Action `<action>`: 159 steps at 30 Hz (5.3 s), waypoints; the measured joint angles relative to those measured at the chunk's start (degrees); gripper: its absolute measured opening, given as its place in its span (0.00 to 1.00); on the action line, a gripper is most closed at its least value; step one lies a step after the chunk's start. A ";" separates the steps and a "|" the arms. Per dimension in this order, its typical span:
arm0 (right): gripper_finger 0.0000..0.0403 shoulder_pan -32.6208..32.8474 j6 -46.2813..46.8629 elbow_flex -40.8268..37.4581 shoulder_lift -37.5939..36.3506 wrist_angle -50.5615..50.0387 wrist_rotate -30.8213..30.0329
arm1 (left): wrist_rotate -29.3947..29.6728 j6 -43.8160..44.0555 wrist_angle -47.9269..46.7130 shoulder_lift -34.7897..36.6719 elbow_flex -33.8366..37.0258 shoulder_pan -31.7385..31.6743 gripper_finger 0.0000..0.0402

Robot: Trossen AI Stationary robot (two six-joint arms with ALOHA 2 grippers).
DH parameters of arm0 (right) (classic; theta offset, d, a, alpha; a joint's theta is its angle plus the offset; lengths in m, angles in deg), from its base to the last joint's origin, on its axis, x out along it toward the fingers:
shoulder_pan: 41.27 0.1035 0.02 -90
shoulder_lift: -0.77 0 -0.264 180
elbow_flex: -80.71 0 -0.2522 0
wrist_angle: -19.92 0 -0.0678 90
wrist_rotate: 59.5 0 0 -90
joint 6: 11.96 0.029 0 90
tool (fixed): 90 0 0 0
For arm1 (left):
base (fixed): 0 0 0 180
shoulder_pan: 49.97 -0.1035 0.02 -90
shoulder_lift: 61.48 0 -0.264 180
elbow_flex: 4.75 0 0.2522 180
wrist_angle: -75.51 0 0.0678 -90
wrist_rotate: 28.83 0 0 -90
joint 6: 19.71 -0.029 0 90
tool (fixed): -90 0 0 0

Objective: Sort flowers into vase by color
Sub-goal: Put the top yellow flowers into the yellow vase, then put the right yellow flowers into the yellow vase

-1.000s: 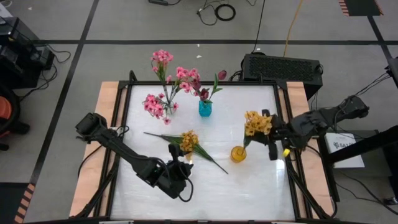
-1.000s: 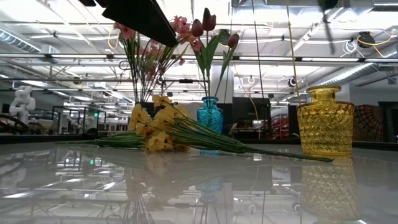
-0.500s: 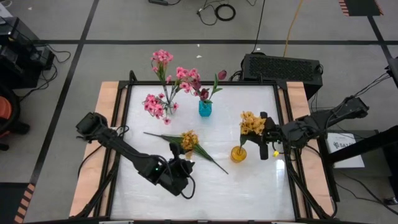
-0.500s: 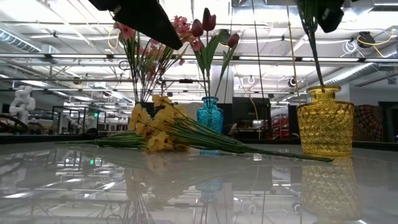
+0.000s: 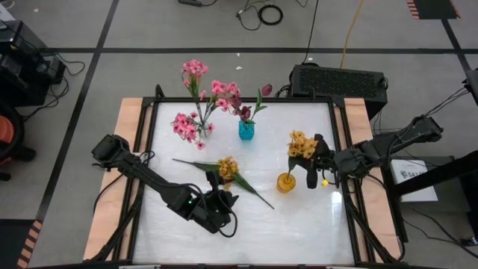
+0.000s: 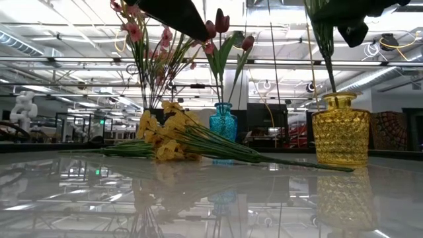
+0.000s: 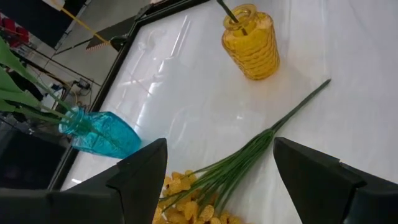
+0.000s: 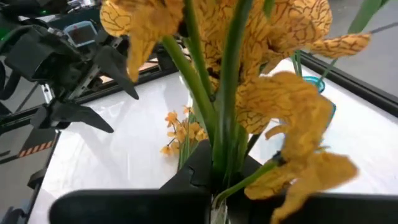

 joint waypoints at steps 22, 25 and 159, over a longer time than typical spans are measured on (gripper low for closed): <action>0.40 0.00 5.72 0.00 0.10 -8.22 -1.23 | -1.44 12.14 4.10 0.02 0.00 0.54 0.74; 0.49 0.00 5.53 0.00 0.10 -8.55 -0.64 | -2.52 13.33 4.05 0.02 0.00 0.55 0.74; 0.46 10.97 18.64 25.46 54.09 -16.28 5.19 | -26.86 -9.28 -14.13 -13.38 -18.80 -10.01 0.03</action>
